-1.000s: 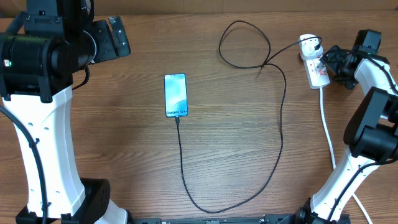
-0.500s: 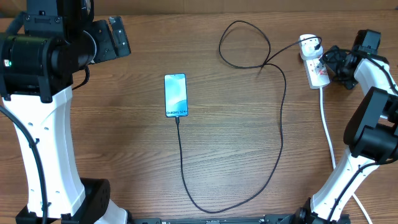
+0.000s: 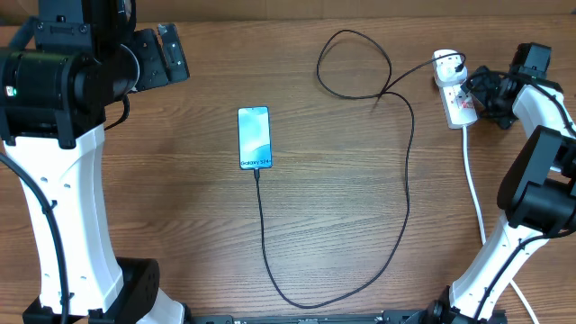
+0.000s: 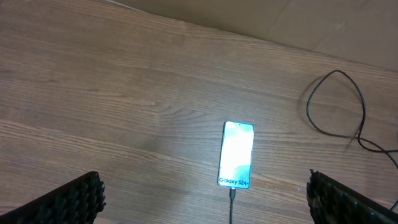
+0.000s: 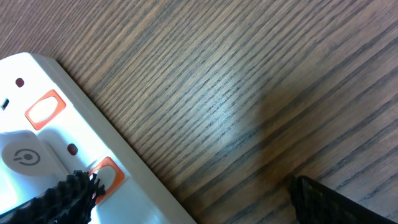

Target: Plug charger to phone and switch on socket

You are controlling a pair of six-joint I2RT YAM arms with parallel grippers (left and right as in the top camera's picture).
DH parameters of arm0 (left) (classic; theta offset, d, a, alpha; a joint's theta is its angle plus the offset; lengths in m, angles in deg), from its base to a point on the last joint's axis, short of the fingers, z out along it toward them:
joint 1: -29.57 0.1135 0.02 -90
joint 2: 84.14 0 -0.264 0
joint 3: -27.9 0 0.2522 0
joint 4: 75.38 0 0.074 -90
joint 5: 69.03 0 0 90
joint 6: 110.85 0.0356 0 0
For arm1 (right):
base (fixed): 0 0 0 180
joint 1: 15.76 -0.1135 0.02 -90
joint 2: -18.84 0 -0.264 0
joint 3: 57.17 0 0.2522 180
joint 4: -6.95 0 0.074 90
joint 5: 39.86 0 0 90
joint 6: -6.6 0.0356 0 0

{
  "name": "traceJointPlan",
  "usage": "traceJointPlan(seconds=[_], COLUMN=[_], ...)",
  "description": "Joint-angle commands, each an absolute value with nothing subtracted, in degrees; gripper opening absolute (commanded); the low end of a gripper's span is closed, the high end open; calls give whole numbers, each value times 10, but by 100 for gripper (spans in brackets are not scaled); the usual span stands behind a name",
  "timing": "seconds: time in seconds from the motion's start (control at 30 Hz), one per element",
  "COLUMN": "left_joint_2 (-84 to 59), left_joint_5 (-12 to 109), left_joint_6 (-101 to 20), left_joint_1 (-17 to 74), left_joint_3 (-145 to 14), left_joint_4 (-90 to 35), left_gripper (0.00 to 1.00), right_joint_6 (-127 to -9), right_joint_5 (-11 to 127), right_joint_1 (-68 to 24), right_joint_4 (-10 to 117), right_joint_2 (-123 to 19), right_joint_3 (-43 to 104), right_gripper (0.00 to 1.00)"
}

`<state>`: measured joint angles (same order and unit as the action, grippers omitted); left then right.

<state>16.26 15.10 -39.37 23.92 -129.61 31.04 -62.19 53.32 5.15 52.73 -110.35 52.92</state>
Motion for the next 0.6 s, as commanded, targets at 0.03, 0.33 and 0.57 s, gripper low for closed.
traceJointPlan(seconds=[0.03,0.33,0.57], left_joint_2=[160,160,160], left_joint_5=[146,146,146], left_joint_6=[-402,-402,-402], left_joint_1=[240,240,240], left_joint_3=[-1303,-1303,-1303], left_joint_4=[311,311,311], left_gripper=[100,100,100], right_joint_6=[-627,-628,-629], right_joint_5=[539,544,533], right_joint_1=[48,48,42], right_joint_4=[531,540,533], right_joint_2=[-1096,-1096,-1096], right_joint_3=[541,541,541], right_gripper=[100,100,100])
